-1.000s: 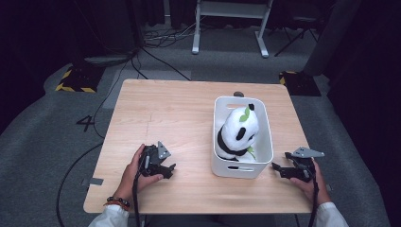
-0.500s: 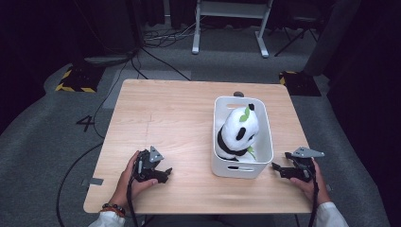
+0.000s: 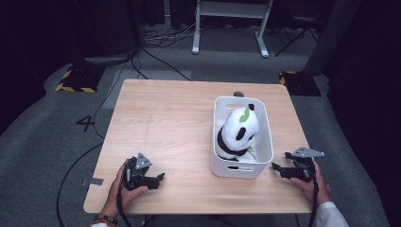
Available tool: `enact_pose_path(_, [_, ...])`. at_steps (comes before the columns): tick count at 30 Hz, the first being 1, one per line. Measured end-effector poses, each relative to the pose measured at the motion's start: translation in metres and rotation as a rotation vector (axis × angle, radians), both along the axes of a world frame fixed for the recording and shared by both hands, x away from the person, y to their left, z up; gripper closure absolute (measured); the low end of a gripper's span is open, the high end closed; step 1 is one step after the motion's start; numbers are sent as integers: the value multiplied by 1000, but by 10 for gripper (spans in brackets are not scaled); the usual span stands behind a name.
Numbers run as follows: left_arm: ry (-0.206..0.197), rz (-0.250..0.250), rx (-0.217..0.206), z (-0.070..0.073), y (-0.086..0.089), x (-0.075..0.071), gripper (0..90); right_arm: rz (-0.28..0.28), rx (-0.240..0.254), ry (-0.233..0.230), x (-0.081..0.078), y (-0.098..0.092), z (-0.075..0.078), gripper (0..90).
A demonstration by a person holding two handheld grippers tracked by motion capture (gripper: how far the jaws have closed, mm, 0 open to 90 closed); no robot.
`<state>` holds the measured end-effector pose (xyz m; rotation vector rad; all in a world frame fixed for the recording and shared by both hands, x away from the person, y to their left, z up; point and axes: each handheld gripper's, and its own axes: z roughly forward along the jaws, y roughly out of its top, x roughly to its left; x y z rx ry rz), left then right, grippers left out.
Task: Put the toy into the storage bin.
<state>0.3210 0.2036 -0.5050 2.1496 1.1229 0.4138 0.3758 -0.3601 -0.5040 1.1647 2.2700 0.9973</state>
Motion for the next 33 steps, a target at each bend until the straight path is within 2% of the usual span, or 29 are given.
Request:
enact_pose_path(6, [1, 22, -3, 0, 5, -5, 154, 4, -3, -5, -1, 1, 0, 217])
enact_pose_path(33, [2, 12, 0, 0, 6, -3, 149, 8, -2, -2, -1, 1, 0, 213])
